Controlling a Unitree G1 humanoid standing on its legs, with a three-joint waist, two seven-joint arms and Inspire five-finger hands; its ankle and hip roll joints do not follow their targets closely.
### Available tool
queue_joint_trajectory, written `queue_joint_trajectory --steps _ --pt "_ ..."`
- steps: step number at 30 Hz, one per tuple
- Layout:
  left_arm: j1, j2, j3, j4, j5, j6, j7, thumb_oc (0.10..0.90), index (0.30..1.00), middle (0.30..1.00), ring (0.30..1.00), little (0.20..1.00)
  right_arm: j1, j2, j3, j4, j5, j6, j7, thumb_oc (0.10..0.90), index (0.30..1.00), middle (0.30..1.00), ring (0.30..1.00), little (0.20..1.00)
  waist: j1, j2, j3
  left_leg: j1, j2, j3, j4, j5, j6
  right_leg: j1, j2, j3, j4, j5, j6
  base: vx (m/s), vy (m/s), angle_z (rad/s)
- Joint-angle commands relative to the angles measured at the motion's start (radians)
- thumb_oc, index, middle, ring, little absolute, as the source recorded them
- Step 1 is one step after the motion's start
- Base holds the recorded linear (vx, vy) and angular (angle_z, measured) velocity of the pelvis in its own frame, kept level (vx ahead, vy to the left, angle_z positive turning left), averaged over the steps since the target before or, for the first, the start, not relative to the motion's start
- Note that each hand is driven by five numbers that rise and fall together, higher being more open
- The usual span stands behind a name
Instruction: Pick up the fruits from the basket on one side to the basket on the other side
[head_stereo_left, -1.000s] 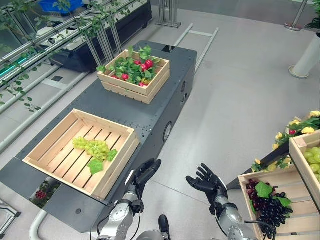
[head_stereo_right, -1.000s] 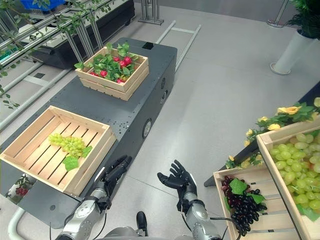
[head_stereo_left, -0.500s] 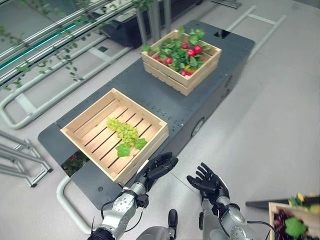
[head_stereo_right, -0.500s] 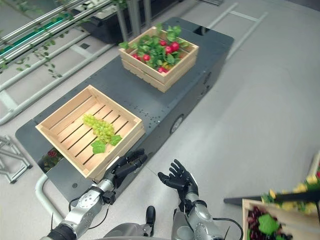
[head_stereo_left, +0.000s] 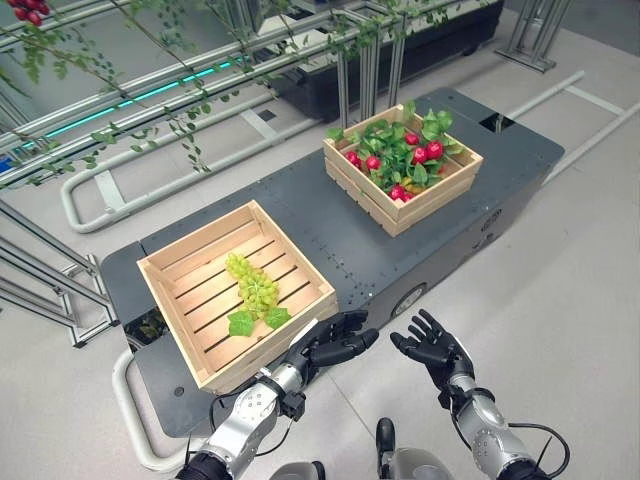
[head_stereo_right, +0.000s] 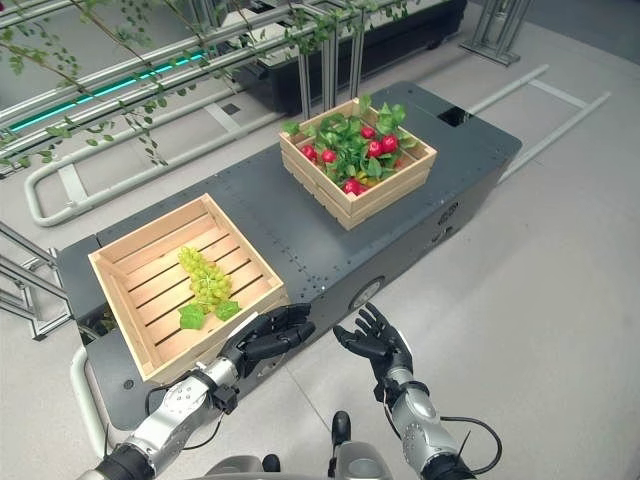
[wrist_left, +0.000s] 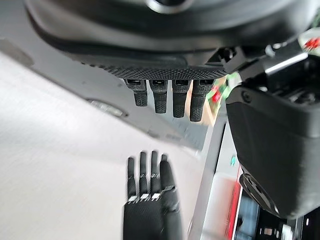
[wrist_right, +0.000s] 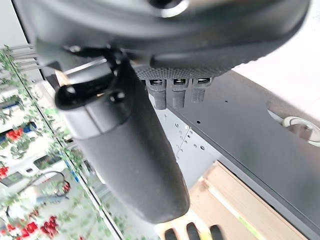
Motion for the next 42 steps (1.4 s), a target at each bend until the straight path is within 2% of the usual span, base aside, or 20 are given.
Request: queue_joint_trajectory --steps 1,2,3,5,7,9,15,18,20,21,22,23,26,30,31,35,38,39,40,42 --pt "-0.051 -0.003 -0.026 -0.057 -0.006 -0.099 -0.048 0.800 0.900 0.900 0.900 0.900 -0.033 0.001 0.004 -0.077 0.042 -0.081 0.035 0.800 0.900 0.900 0.900 0.900 -0.007 -0.004 0.030 0.048 0.079 0.124 -0.362 0.124 0.015 0.026 -0.077 -0.088 0.142 -0.123 0.049 0.09 0.171 0.39" --pt "-0.067 0.004 -0.046 -0.052 0.038 -0.104 -0.028 0.800 0.900 0.900 0.900 0.900 -0.038 -0.001 0.003 -0.071 0.065 -0.085 0.011 0.800 0.900 0.900 0.900 0.900 -0.004 -0.006 0.029 0.050 0.063 0.101 -0.363 0.110 0.024 0.019 -0.088 -0.096 0.145 -0.122 0.056 0.11 0.218 0.41" --pt "-0.091 0.017 -0.067 -0.048 0.088 -0.117 -0.013 0.800 0.900 0.900 0.900 0.900 -0.042 0.001 -0.002 -0.056 0.139 -0.085 0.010 0.800 0.900 0.900 0.900 0.900 -0.003 -0.002 0.023 0.068 0.055 0.080 -0.422 0.122 0.027 0.004 -0.097 -0.108 0.147 -0.116 0.069 0.11 0.183 0.33" --pt "-0.098 0.037 -0.065 -0.069 0.077 -0.101 -0.028 0.800 0.900 0.900 0.900 0.900 -0.028 0.013 -0.023 -0.034 0.199 -0.091 0.054 0.800 0.900 0.900 0.900 0.900 -0.001 0.002 0.015 0.110 0.051 0.087 -0.483 0.133 0.029 0.002 -0.103 -0.126 0.137 -0.099 0.090 0.16 0.143 0.32" --pt "-0.102 0.052 -0.052 -0.092 0.093 -0.095 -0.022 0.800 0.900 0.900 0.900 0.900 -0.011 0.034 -0.037 -0.015 0.183 -0.108 0.060 0.800 0.900 0.900 0.900 0.900 0.006 0.004 0.004 0.142 0.039 0.073 -0.551 0.146 0.034 0.011 -0.105 -0.132 0.096 -0.072 0.109 0.16 0.085 0.32" --pt "-0.090 0.078 -0.033 -0.138 0.095 -0.107 -0.074 0.800 0.900 0.900 0.900 0.900 0.003 0.052 -0.051 -0.016 0.186 -0.115 0.053 0.800 0.900 0.900 0.900 0.900 0.014 0.008 -0.007 0.143 0.031 0.056 -0.577 0.146 0.039 0.012 -0.108 -0.143 0.066 -0.056 0.122 0.12 0.063 0.21" --pt "-0.099 0.132 0.055 -0.306 0.100 -0.172 0.012 0.800 0.900 0.900 0.900 0.900 0.022 0.060 -0.064 -0.045 0.156 -0.118 0.017 0.800 0.900 0.900 0.900 0.900 0.027 0.019 -0.011 0.114 0.024 0.045 -0.577 0.141 0.043 0.012 -0.118 -0.168 0.034 -0.051 0.126 0.05 0.045 0.22" --pt "-0.125 0.151 0.129 -0.369 0.126 -0.206 0.120 0.800 0.900 0.900 0.900 0.900 0.019 0.061 -0.074 -0.054 0.152 -0.111 -0.001 0.800 0.900 0.900 0.900 0.900 0.036 0.019 -0.008 0.107 0.025 0.045 -0.577 0.139 0.041 0.014 -0.124 -0.177 0.031 -0.055 0.125 0.03 0.022 0.16" --pt "-0.147 0.160 0.221 -0.383 0.219 -0.244 0.265 0.800 0.900 0.900 0.900 0.900 0.027 0.063 -0.077 -0.061 0.128 -0.105 -0.012 0.800 0.900 0.900 0.900 0.900 0.042 0.016 -0.002 0.102 0.027 0.045 -0.577 0.138 0.039 0.015 -0.127 -0.181 0.028 -0.060 0.121 0.04 0.024 0.09" --pt "-0.154 0.172 0.256 -0.383 0.322 -0.254 0.379 0.800 0.900 0.900 0.900 0.900 0.032 0.063 -0.076 -0.066 0.122 -0.102 -0.012 0.800 0.900 0.900 0.900 0.900 0.042 0.014 0.001 0.102 0.029 0.047 -0.577 0.138 0.037 0.016 -0.128 -0.182 0.028 -0.063 0.120 0.03 0.021 0.05" --pt "-0.160 0.185 0.272 -0.379 0.363 -0.258 0.419 0.800 0.900 0.900 0.900 0.900 0.035 0.062 -0.075 -0.071 0.119 -0.100 -0.012 0.800 0.900 0.900 0.900 0.900 0.041 0.013 0.002 0.102 0.030 0.048 -0.577 0.138 0.035 0.017 -0.127 -0.182 0.027 -0.065 0.120 0.05 0.028 0.00" --pt "-0.170 0.211 0.296 -0.373 0.480 -0.250 0.529 0.800 0.900 0.900 0.900 0.900 0.042 0.059 -0.074 -0.080 0.107 -0.095 -0.015 0.800 0.900 0.900 0.900 0.900 0.038 0.011 0.003 0.102 0.032 0.049 -0.577 0.137 0.033 0.018 -0.127 -0.180 0.026 -0.068 0.119 0.04 0.027 -0.01" --pt "-0.206 0.289 0.352 -0.345 0.601 -0.207 0.635 0.800 0.900 0.900 0.900 0.900 0.060 0.043 -0.073 -0.080 0.104 -0.091 0.007 0.800 0.900 0.900 0.900 0.900 0.032 0.008 0.007 0.098 0.036 0.052 -0.577 0.140 0.027 0.016 -0.128 -0.176 0.027 -0.075 0.119 0.04 0.039 -0.03" --pt "-0.278 0.375 0.329 -0.240 0.714 -0.092 0.748 0.800 0.900 0.900 0.900 0.900 0.053 0.008 -0.067 -0.056 0.106 -0.078 0.038 0.800 0.900 0.900 0.900 0.900 0.019 0.011 0.022 0.089 0.038 0.058 -0.577 0.147 0.021 0.007 -0.128 -0.162 0.032 -0.085 0.117 0.02 0.053 -0.05" --pt "-0.288 0.381 0.324 -0.226 0.722 -0.090 0.759 0.800 0.900 0.900 0.900 0.900 0.050 0.005 -0.065 -0.054 0.107 -0.077 0.039 0.800 0.900 0.900 0.900 0.900 0.018 0.012 0.025 0.088 0.038 0.059 -0.577 0.148 0.020 0.005 -0.128 -0.159 0.033 -0.086 0.117 0.01 0.056 -0.16" --pt "-0.400 0.450 0.235 -0.101 0.849 -0.015 0.826 0.800 0.900 0.900 0.900 0.900 -0.001 -0.039 -0.045 -0.045 0.129 -0.071 0.052 0.800 0.900 0.900 0.900 0.900 0.009 0.009 0.076 0.028 0.038 0.059 -0.504 0.141 0.010 -0.032 -0.134 -0.135 0.065 -0.098 0.107 -0.07 0.049 -0.10" --pt "-0.553 0.512 0.112 0.031 0.906 0.034 0.873 0.800 0.900 0.900 0.900 0.900 -0.086 -0.092 -0.017 -0.040 0.164 -0.070 0.064 0.800 0.900 0.900 0.900 0.900 -0.005 0.006 0.159 -0.068 0.044 0.066 -0.377 0.121 -0.007 -0.098 -0.134 -0.102 0.139 -0.117 0.091 -0.18 0.075 -0.08" --pt "-0.609 0.529 0.068 0.080 0.933 0.050 0.907 0.800 0.900 0.900 0.900 0.900 -0.120 -0.112 -0.004 -0.035 0.168 -0.068 0.070 0.800 0.900 0.900 0.900 0.900 -0.014 0.005 0.195 -0.110 0.052 0.076 -0.321 0.108 -0.010 -0.139 -0.131 -0.088 0.196 -0.137 0.081 -0.16 0.086 -0.09" --pt "-0.627 0.534 0.059 0.094 0.938 0.054 0.912 0.800 0.900 0.900 0.900 0.900 -0.128 -0.116 -0.001 -0.036 0.170 -0.069 0.072 0.800 0.900 0.900 0.900 0.900 -0.016 0.004 0.206 -0.124 0.054 0.079 -0.302 0.105 -0.011 -0.153 -0.132 -0.086 0.216 -0.142 0.079 -0.18 0.093 -0.08" --pt "-0.742 0.553 0.002 0.186 0.988 0.091 0.950 0.800 0.900 0.900 0.900 0.900 -0.179 -0.136 0.013 -0.028 0.169 -0.055 0.075 0.800 0.900 0.900 0.900 0.900 -0.035 -0.003 0.257 -0.207 0.067 0.093 -0.203 0.082 -0.007 -0.252 -0.135 -0.064 0.336 -0.172 0.067 -0.18 0.107 -0.10"
